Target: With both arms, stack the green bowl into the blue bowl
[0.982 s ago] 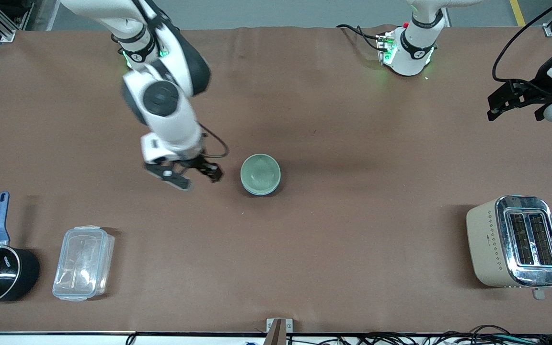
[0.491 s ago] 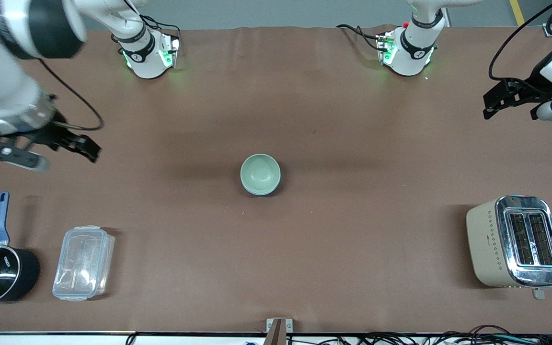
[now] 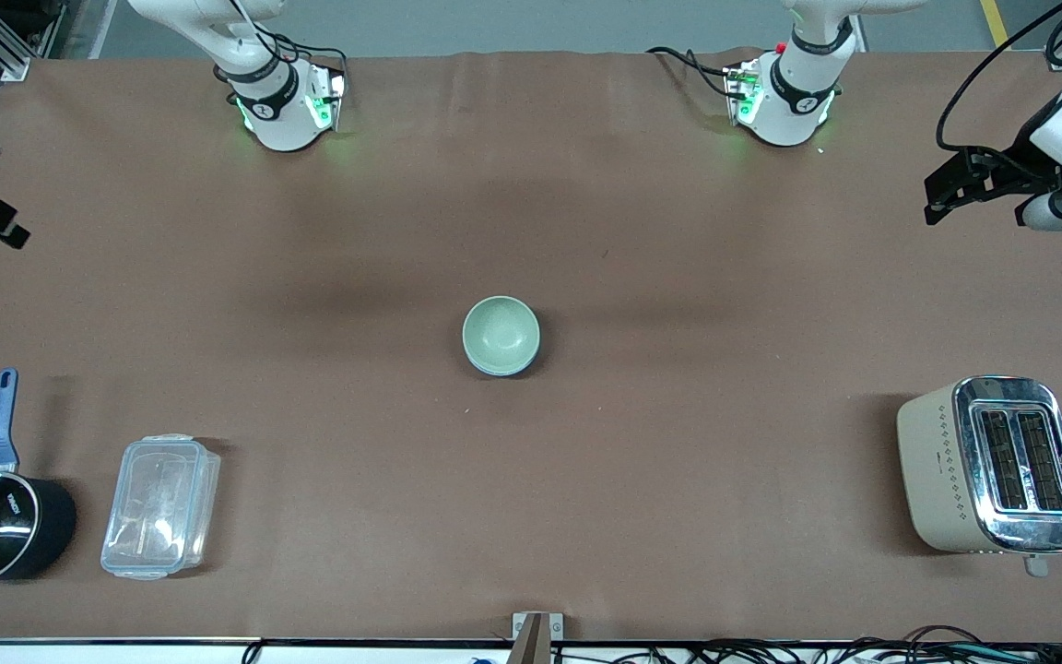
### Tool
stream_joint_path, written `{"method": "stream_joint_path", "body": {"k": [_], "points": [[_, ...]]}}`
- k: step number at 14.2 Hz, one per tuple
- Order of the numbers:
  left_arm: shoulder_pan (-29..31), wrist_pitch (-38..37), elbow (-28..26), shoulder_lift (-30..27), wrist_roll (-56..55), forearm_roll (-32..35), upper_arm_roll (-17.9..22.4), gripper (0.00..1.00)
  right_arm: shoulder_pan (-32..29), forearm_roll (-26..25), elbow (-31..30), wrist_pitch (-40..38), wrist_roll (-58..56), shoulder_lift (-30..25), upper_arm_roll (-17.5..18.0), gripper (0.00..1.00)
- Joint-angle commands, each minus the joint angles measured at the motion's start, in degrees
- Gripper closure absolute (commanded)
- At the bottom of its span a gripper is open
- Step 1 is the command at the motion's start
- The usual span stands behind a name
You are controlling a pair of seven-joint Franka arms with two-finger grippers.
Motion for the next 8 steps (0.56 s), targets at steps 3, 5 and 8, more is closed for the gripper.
{"method": "stream_joint_path", "body": {"k": [3, 5, 8], "points": [[0.2, -0.8, 0.0, -0.6, 0.5, 0.0, -0.2, 0.00, -0.4, 1.1, 0.6, -2.0, -1.2, 0.5, 1.1, 0.00], [0.3, -0.8, 0.0, -0.6, 0.7, 0.0, -0.2, 0.00, 0.4, 0.5, 0.7, -1.8, -2.9, 0.4, 1.0, 0.00], [0.3, -0.8, 0.0, -0.6, 0.8, 0.0, -0.2, 0.00, 0.4, 0.4, 0.6, -1.6, -3.4, 0.5, 1.0, 0.00]]}}
